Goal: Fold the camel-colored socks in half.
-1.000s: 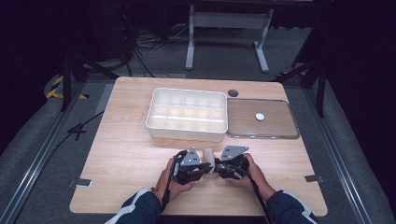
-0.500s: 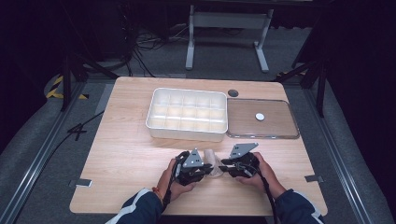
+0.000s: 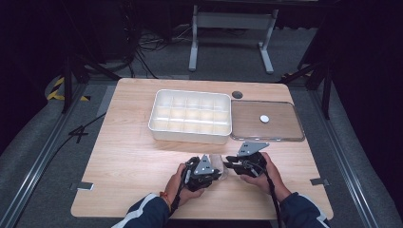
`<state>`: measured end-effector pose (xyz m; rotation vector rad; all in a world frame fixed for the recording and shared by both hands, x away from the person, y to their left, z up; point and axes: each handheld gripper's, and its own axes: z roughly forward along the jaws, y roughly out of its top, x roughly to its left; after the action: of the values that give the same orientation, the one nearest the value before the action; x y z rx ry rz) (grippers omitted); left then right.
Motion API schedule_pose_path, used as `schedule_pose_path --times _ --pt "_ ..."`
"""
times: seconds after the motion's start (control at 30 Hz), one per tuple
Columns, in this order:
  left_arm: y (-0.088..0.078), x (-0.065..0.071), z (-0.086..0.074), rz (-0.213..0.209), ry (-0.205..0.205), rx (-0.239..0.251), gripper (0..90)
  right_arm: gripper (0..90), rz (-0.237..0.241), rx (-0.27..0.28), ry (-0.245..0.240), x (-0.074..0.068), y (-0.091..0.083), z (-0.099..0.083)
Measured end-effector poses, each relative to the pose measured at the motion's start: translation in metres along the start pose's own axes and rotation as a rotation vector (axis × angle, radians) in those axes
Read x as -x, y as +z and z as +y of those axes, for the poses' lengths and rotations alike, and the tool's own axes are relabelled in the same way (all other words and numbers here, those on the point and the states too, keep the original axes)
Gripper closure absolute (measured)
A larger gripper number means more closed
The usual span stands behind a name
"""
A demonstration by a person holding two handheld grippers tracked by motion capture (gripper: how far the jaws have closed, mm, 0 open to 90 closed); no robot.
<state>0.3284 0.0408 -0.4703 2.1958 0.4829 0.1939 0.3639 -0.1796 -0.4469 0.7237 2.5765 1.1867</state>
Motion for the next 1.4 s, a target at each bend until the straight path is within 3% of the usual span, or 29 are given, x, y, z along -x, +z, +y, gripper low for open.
schedule_pose_path --times 0.1,0.2,0.33,0.57,0.73,0.93,1.1,1.17,1.3,1.4 --pt "0.001 0.001 0.000 0.001 -0.005 0.000 82.5 69.8 -0.004 0.079 0.020 0.001 -0.004 0.007" --pt "0.002 0.001 -0.001 0.001 -0.010 0.002 82.5 66.3 0.009 0.105 0.030 0.001 -0.002 0.011" --pt "0.002 0.002 -0.001 0.006 -0.011 0.005 82.4 61.6 0.015 0.082 0.030 -0.002 0.009 0.012" --pt "0.002 0.002 -0.001 0.014 0.013 -0.005 82.4 79.0 0.006 0.001 0.014 0.001 0.025 0.005" --pt "0.002 0.003 -0.001 0.017 0.012 -0.003 82.2 83.3 -0.001 0.004 0.017 0.001 0.029 0.001" --pt "-0.004 0.006 -0.001 0.034 0.039 -0.021 81.1 83.4 0.020 0.004 0.032 0.003 0.028 -0.002" --pt "-0.019 0.010 -0.001 0.009 0.055 -0.018 79.4 83.7 0.011 0.004 0.030 0.002 0.028 -0.004" --pt "-0.027 0.010 0.000 0.017 0.063 -0.005 79.2 83.7 0.010 0.004 0.028 0.002 0.028 -0.004" --pt "-0.037 0.001 0.004 0.035 0.020 0.073 80.0 83.7 0.010 0.000 0.019 0.001 0.028 -0.004" --pt "-0.030 -0.005 0.003 0.033 -0.020 0.087 79.8 83.7 0.022 0.000 0.010 -0.001 0.029 -0.004"
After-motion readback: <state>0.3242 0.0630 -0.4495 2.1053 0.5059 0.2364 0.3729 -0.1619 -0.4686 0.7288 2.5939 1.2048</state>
